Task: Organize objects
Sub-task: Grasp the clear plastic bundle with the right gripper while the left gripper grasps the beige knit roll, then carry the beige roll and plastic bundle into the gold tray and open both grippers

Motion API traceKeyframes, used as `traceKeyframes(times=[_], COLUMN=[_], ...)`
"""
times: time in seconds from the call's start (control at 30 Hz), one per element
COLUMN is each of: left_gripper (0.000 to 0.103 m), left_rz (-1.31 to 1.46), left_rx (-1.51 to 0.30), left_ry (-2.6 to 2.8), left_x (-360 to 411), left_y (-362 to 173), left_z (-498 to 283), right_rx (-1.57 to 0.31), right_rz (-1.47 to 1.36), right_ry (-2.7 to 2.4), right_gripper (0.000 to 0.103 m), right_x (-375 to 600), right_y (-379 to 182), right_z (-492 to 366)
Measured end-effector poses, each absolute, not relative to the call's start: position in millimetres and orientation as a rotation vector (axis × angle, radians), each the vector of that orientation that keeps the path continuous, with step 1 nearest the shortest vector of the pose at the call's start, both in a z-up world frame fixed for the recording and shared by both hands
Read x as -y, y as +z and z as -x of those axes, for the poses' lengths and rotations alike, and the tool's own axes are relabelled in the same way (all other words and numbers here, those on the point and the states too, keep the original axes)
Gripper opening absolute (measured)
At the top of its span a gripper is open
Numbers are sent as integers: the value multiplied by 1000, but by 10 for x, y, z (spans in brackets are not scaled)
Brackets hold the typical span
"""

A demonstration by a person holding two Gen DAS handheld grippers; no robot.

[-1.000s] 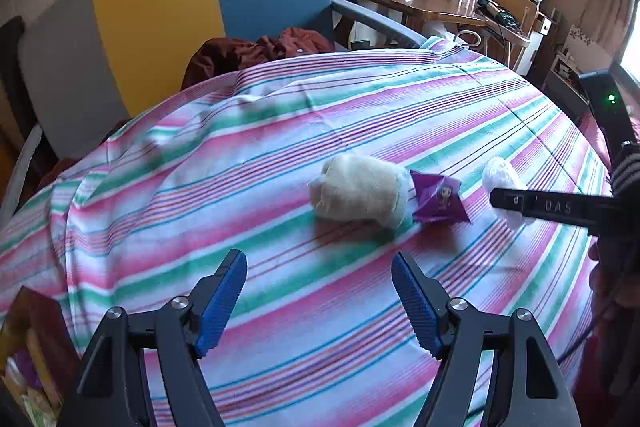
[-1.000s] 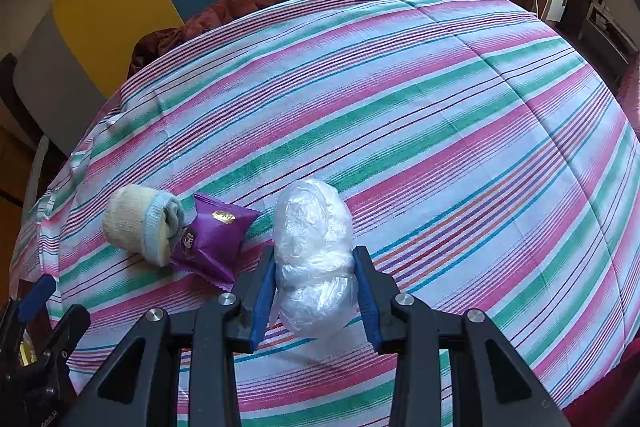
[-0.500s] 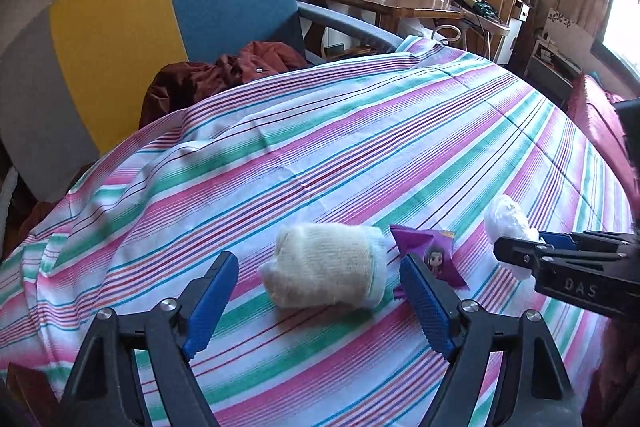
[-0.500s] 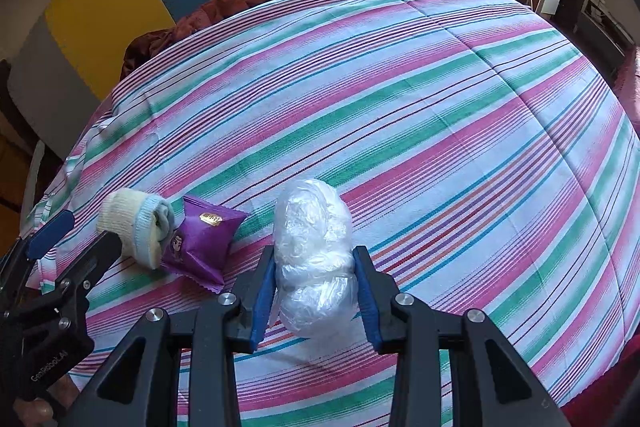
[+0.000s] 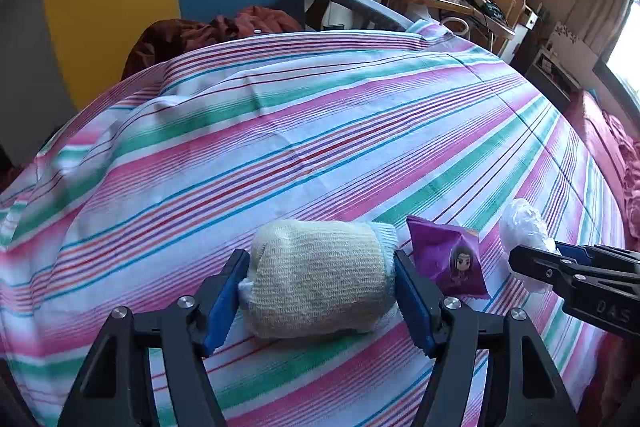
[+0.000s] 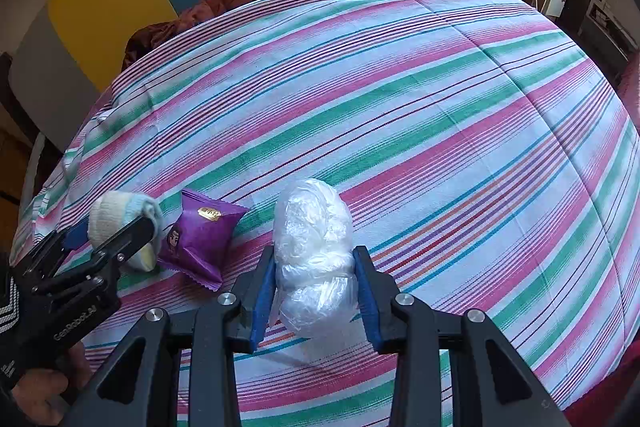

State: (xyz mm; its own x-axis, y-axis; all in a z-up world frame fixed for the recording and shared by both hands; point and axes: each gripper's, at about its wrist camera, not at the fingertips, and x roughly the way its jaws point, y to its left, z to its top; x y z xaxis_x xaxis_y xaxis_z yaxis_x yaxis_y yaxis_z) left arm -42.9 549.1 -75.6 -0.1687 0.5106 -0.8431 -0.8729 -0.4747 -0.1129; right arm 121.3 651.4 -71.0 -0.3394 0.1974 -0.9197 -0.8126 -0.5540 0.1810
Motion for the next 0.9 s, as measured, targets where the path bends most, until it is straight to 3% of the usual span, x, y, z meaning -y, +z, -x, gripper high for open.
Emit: traceKeyframes(times=[0.43,0.9], left_gripper=[71,71], left_rz=[1106,973], left_rx=[-469,-423], left_ry=[1979,2139], left_x=[-4317,-3437], left_y=[-714,-186], left_z=[110,-145], right_rx=[-799,-680], right_rz=[1272,1297], right_ry=[1955,1952], right_gripper=[37,37], right_x=[-6478,-6429], right_y=[-798,-853], right_z=[-1148,-1094])
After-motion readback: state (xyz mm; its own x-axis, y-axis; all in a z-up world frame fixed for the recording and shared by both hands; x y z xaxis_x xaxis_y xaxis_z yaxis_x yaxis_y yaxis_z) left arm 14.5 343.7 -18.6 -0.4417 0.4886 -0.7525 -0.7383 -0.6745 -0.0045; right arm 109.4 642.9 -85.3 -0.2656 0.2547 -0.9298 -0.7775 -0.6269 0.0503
